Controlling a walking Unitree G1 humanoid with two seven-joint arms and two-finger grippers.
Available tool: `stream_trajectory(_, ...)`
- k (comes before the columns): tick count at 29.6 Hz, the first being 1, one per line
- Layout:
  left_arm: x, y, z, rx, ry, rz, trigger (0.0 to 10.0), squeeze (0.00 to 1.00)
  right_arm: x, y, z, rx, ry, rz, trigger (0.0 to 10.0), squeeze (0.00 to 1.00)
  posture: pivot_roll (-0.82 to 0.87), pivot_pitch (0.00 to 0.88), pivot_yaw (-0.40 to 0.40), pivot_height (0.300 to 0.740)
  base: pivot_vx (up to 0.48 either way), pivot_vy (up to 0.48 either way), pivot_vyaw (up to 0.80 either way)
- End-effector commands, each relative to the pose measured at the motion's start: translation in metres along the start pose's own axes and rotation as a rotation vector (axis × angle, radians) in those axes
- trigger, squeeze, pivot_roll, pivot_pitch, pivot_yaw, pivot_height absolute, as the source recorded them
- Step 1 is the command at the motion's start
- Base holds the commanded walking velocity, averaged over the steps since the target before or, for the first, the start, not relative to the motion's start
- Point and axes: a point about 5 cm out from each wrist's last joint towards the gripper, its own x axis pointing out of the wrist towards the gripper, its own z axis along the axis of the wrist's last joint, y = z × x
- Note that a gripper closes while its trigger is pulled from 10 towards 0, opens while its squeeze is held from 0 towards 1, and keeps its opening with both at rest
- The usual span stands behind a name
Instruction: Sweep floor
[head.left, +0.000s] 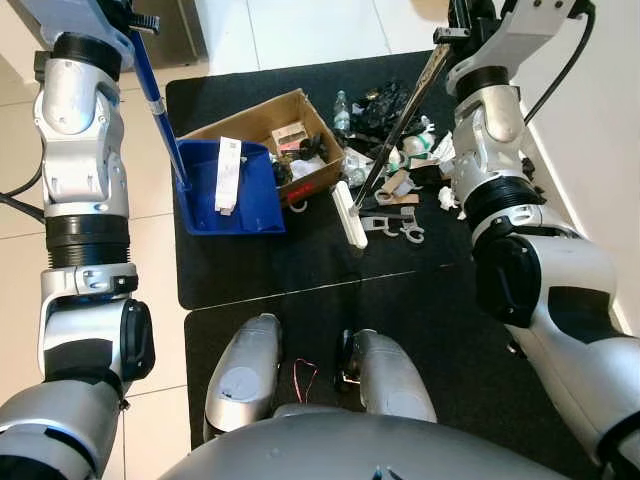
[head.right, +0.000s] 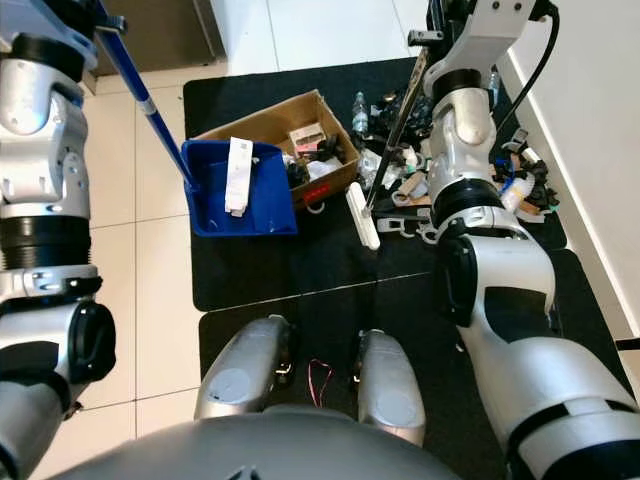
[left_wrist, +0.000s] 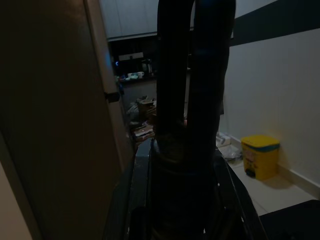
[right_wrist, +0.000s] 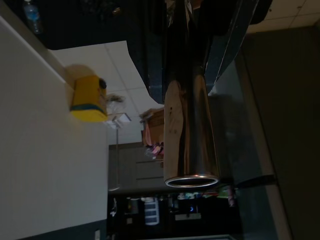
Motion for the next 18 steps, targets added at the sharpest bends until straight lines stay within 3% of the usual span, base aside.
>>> stream_trajectory(1, 0.003, 0.004, 0.011, 0.037, -0.058, 0.009, 10.0, 0.0, 0.001, -0.002, 0.005, -0.008, -0.034, -0.003, 10.0, 0.0, 0.27, 0.0, -0.003, 0.74, 0.0, 0.0, 0.0)
stream_trajectory(4, 0.014, 0.01, 0.0, 0.101, -0.056, 0.074, 10.0, 0.0, -0.001, 0.005, 0.004, -0.029, -0.054, 0.023, 10.0, 0.0, 0.27, 0.023, -0.002, 0.74, 0.0, 0.0, 0.0)
stream_trajectory(9, 0.028, 0.011, -0.006, 0.111, -0.035, 0.12, 10.0, 0.0, -0.002, 0.009, 0.004, -0.041, -0.069, 0.047, 10.0, 0.0, 0.25, 0.048, 0.0, 0.74, 0.0, 0.0, 0.0)
stream_trajectory(18, 0.038, 0.003, -0.015, 0.16, -0.037, 0.108, 10.0, 0.0, -0.005, 0.013, 0.005, -0.05, -0.096, 0.068, 10.0, 0.0, 0.23, 0.096, 0.003, 0.74, 0.0, 0.0, 0.0)
